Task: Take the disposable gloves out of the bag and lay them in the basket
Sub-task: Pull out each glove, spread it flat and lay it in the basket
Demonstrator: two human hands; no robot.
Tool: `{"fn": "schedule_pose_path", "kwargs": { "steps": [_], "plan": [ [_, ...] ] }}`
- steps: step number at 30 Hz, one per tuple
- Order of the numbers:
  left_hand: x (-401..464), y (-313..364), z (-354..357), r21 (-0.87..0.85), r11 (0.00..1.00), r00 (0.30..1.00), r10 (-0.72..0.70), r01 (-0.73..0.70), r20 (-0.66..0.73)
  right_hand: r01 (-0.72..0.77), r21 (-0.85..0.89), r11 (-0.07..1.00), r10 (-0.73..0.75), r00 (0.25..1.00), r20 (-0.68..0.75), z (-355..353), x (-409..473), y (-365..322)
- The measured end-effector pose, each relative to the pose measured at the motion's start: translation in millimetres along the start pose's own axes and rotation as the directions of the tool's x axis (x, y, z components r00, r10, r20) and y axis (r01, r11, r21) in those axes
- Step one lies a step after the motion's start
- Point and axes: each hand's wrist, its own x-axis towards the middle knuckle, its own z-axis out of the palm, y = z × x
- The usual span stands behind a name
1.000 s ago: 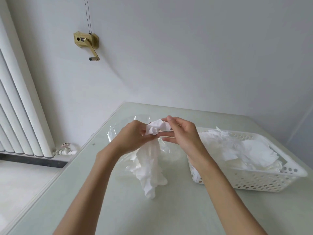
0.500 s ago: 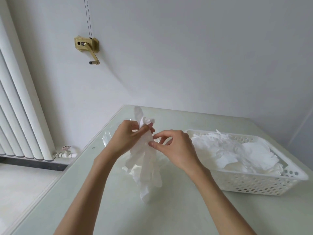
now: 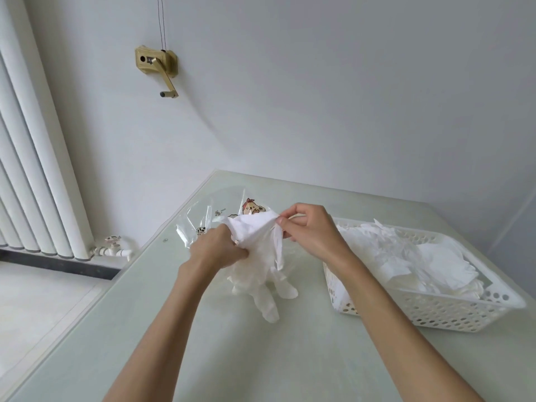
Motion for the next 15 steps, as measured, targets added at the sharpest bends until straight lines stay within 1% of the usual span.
{"fn": "schedule_pose_path", "kwargs": {
  "steps": [4, 7, 10, 12, 13, 15],
  "plan": [
    [-0.6, 1.1, -2.3, -0.013, 1.0, 0.999, 0.029, -0.029, 0.028, -0.02, 0.082, 0.996, 0.028, 0.994, -0.103, -1.2, 3.6, 1.2],
    [-1.7, 0.3, -0.6, 0.002, 0.999, 0.999, 0.032, -0.032, 0.004, -0.025, 0.078, 0.997, 0.035, 0.991, -0.129, -2.5, 2.3, 5.8],
    [-1.4, -0.1, -2.2, -0.035, 0.998, 0.999, 0.051, -0.051, -0.007, 0.017, 0.084, 0.996, 0.004, 0.97, -0.242, -1.1, 1.8, 9.5],
    [0.9, -3.5, -9.3, -0.072, 0.996, 0.995, 0.062, -0.056, 0.08, 0.008, 0.047, 0.999, 0.002, 0.977, -0.214, 0.9, 2.3, 8.8],
    [2.1, -6.8, -14.3, -0.078, 0.995, 0.984, 0.071, -0.059, 0.165, -0.013, 0.042, 0.999, 0.02, 0.986, -0.167, 2.3, 1.9, 7.6],
    [-1.7, -9.6, -29.1, -0.049, 0.995, 0.934, 0.097, -0.086, 0.344, -0.049, 0.077, 0.996, 0.057, 0.994, -0.099, 5.3, 1.8, 4.8]
  ]
}}
